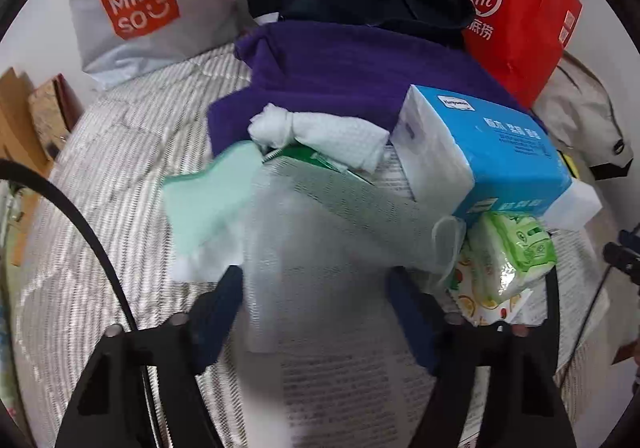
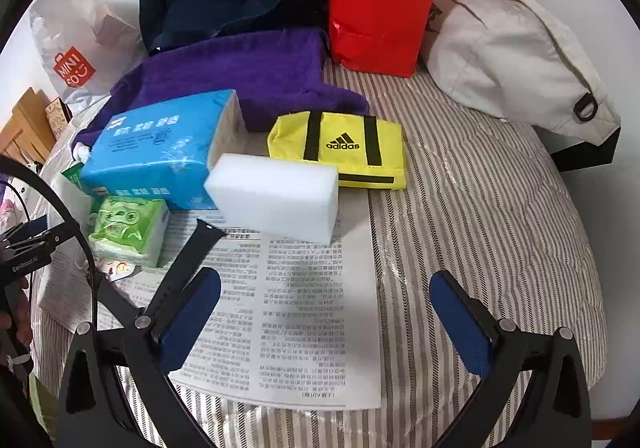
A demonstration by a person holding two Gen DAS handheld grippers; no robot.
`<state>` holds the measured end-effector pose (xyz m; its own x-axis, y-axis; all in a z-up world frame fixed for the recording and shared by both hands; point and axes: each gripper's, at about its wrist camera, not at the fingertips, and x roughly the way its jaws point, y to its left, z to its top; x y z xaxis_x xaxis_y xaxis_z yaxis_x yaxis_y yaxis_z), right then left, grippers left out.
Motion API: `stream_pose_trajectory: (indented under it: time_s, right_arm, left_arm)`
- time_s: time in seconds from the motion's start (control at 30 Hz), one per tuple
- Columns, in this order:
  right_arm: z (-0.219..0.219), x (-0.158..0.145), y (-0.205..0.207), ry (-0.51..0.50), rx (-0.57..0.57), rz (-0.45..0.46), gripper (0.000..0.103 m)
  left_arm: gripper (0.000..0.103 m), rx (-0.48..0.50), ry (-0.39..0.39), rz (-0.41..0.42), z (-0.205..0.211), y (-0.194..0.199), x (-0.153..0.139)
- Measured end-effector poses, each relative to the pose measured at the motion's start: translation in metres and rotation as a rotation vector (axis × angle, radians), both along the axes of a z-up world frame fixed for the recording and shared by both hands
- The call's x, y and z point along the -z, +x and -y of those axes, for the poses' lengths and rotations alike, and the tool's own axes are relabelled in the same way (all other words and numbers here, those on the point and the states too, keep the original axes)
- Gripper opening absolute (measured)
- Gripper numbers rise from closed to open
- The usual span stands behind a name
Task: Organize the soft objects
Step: 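Grasp the white mesh drawstring bag with the left tool while the right tool grasps the white sponge block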
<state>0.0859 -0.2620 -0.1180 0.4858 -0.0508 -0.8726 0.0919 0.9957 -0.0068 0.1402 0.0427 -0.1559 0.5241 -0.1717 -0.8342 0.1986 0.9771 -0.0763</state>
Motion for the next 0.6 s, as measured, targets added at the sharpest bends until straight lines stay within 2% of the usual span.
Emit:
stream_pose_trajectory:
  time_s: [0.03, 0.1, 0.27, 0.6]
  right_arm:
    - [0.001, 0.002, 0.001, 0.001, 0.001, -0.003, 0.103]
    - [0.002, 0.006, 0.005, 0.004, 0.003, -0.008, 0.103]
    - [0.003, 0.015, 0.010, 0.012, 0.001, -0.027, 0.103]
    - [0.004, 0.019, 0.016, 0.044, -0.016, -0.004, 0.102]
  left_arm:
    - [0.059, -0.001, 0.000, 0.007, 0.000, -0.001, 0.000]
    - [0.038, -0.001, 0.028, 0.021, 0.001, -0.002, -0.001]
    - [0.009, 0.014, 0.025, 0.037, -0.003, -0.009, -0.006]
    - [0.008, 0.031, 0.006, 0.064, -0.006, -0.018, -0.020]
